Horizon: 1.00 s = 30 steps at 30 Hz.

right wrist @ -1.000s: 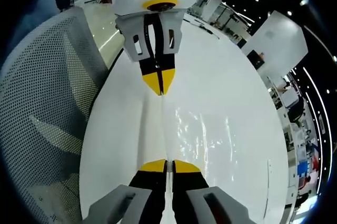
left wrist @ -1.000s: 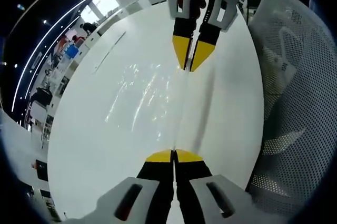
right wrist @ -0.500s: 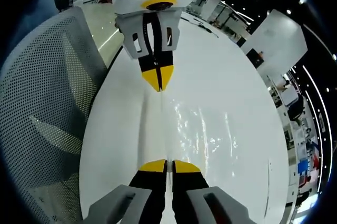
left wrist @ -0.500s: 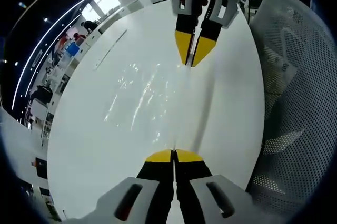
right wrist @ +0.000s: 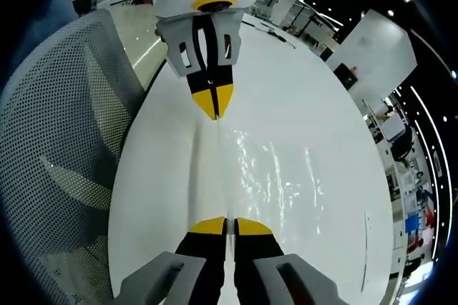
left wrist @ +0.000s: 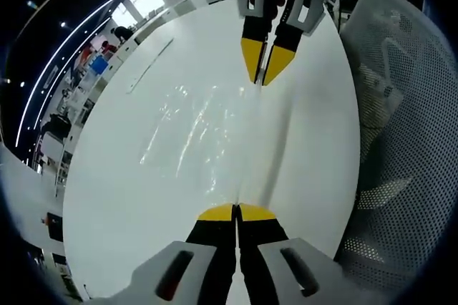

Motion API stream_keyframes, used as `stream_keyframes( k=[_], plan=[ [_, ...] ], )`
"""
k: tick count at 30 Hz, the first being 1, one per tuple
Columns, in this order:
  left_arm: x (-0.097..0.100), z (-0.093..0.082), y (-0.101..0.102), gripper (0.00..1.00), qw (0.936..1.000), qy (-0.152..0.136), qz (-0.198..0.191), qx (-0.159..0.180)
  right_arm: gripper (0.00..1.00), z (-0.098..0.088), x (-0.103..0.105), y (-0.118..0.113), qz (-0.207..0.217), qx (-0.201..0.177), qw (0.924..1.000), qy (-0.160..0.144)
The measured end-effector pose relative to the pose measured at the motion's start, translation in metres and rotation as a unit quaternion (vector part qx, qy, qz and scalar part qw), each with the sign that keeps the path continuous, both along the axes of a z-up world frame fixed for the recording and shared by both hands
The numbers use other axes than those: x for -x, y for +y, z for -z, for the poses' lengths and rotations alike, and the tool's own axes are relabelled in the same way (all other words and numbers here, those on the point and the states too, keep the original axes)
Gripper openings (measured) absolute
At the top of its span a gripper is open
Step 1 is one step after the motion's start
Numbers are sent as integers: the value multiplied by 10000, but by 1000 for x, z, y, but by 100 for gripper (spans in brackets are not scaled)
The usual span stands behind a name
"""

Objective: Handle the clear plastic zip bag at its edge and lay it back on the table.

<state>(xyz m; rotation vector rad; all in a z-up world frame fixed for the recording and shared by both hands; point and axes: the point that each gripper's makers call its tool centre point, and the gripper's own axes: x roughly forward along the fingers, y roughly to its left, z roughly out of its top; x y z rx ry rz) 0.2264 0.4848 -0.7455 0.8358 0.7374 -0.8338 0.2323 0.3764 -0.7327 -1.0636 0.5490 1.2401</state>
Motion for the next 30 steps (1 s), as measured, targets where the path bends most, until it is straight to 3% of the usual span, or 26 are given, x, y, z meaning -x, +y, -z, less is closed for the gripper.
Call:
stream_keyframes(
  k=[30],
  plan=[
    [1,-1,3,0,10000,-1,28,-45,0,2,-4,-7,81,27,10000,-32]
  ],
)
